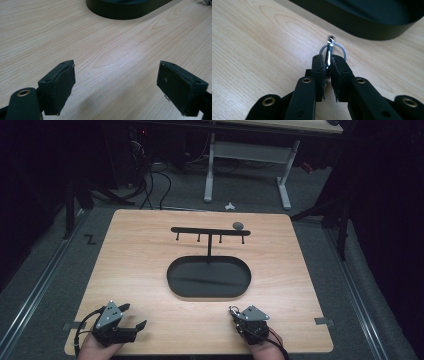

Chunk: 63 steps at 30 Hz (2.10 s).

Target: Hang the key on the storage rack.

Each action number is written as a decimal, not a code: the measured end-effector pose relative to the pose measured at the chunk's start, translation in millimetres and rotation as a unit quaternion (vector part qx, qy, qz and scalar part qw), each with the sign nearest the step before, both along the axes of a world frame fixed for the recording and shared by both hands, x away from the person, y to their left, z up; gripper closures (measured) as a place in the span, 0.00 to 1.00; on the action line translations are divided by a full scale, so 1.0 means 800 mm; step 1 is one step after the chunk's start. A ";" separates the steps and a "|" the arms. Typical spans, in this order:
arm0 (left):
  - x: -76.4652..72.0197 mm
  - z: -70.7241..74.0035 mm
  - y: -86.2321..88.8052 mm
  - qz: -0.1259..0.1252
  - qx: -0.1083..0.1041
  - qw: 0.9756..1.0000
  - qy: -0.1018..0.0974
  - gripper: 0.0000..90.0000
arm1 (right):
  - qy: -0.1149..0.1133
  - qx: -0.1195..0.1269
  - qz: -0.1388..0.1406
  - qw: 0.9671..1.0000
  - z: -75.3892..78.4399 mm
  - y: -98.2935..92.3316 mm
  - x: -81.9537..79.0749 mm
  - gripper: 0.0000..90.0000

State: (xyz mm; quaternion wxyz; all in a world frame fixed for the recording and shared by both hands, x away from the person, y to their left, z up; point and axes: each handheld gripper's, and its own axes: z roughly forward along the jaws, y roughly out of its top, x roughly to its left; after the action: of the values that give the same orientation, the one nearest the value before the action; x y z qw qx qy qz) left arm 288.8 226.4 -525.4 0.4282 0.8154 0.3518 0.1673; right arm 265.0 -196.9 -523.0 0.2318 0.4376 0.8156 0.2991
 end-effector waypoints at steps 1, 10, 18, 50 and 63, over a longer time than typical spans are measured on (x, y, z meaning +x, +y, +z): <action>0.000 0.000 0.000 0.000 0.000 1.000 0.000 0.17 | 0.000 0.000 0.000 1.000 0.000 0.000 0.000 0.90; 0.000 0.000 0.000 0.000 0.001 1.000 0.000 0.17 | -0.002 -0.005 0.002 1.000 -0.001 0.001 0.000 0.90; 0.000 0.000 -0.001 0.000 0.001 1.000 0.000 0.17 | -0.007 -0.007 0.006 1.000 0.000 0.006 0.003 0.91; -0.001 -0.001 0.002 0.004 -0.003 1.000 0.003 0.17 | 0.016 0.044 -0.026 0.999 0.021 -0.048 -0.011 0.94; -0.001 0.002 0.005 0.000 -0.012 1.000 -0.002 0.17 | 0.140 -0.059 0.005 0.988 0.049 -0.046 0.018 0.94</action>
State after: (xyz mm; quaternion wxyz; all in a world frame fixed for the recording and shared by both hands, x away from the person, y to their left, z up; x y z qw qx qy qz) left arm 288.2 230.4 -523.5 0.4385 0.8100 0.3528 0.1647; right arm 279.5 -233.4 -484.0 0.1396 0.4562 0.8587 0.1873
